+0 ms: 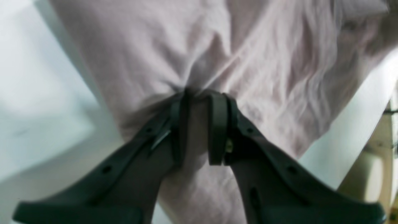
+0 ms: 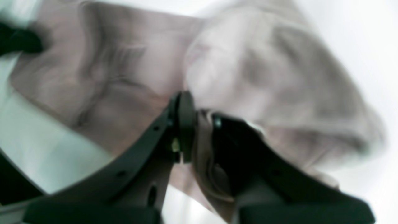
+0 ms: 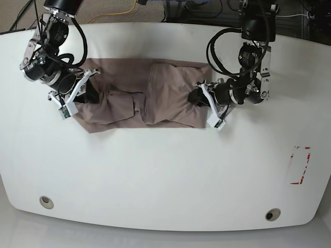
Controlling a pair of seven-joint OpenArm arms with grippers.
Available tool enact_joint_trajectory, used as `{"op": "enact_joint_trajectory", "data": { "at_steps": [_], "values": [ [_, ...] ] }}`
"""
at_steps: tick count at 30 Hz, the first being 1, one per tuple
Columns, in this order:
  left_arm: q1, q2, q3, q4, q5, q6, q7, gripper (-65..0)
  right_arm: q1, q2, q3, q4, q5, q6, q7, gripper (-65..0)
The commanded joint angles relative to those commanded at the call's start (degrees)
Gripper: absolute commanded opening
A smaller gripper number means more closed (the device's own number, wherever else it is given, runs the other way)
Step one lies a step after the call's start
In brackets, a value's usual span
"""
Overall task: Layout the t-shirt on the table in an organized manner, then fold the t-shirt properly
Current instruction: 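Fold both ends of the shirt inward toward each other with both grippers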
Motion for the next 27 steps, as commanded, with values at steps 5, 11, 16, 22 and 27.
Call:
{"op": "enact_joint_trajectory", "data": {
  "at_steps": [5, 11, 16, 22, 27],
  "values": [
    [-1.93, 2.55, 3.25, -4.31, 0.00, 1.58, -2.46, -54.6, 0.00, -2.55, -2.99, 1.49, 0.00, 0.00, 0.00, -62.1],
    [-1.93, 3.16, 6.68, -8.97, -0.35, 5.10, -7.47, -54.6, 0.35, -7.65, -5.54, 1.67, 0.00, 0.00, 0.00, -62.1],
    [-1.93, 3.69, 6.86, -9.58, -0.44, 5.27, -7.56, -54.6, 0.53, -10.29, -6.95, 1.67, -0.18, 0.00, 0.00, -62.1],
    [-1.93, 3.96, 6.86, -9.49, -0.44, 5.27, -7.56, -54.6, 1.41, -10.90, -7.74, 1.32, -0.26, 0.00, 0.35, -62.1],
    [-1.93, 3.96, 6.77, -9.41, -0.44, 5.19, -7.56, -54.6, 1.67, -10.90, -8.44, 1.32, -0.26, 0.00, 1.23, -61.7]
  ]
}}
